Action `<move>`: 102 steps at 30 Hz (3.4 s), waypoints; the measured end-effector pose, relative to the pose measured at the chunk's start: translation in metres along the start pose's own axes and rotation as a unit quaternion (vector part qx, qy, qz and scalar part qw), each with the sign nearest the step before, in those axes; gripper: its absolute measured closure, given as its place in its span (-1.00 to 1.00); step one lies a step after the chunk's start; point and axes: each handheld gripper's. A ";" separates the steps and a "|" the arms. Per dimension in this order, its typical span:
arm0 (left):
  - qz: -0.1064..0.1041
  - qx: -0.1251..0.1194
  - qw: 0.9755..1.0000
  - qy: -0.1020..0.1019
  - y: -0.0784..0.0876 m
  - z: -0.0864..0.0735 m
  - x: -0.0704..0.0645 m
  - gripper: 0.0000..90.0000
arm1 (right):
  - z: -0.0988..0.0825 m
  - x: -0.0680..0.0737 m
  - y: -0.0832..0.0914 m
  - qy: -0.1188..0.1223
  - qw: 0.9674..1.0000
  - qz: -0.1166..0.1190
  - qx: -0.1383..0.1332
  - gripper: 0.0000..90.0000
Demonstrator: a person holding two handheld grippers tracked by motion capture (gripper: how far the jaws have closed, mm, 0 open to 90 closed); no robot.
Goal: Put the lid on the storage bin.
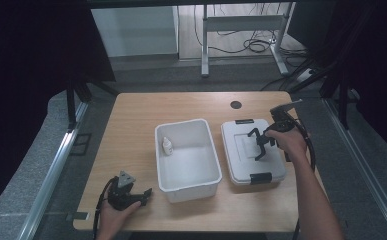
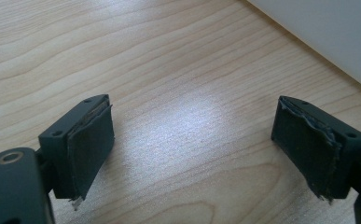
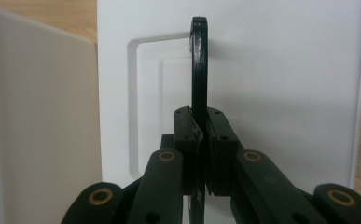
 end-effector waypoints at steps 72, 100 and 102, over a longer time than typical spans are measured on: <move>0.000 0.000 1.000 0.000 0.000 0.000 0.000 -0.71 | -0.002 0.088 0.066 0.042 0.995 0.073 -0.045 0.89; 0.000 0.001 1.000 0.001 0.000 0.000 0.000 -0.71 | -0.002 0.128 0.059 0.048 0.993 0.099 -0.038 0.88; 0.000 0.001 1.000 -0.001 0.000 0.000 0.000 -0.71 | -0.003 0.134 0.058 0.050 0.993 0.100 -0.037 0.88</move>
Point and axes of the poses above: each handheld gripper's, and its own axes: y roughly backward along the jaws, z roughly out of its top, x roughly to its left, and after that the axes turned 1 degree about y, right-handed
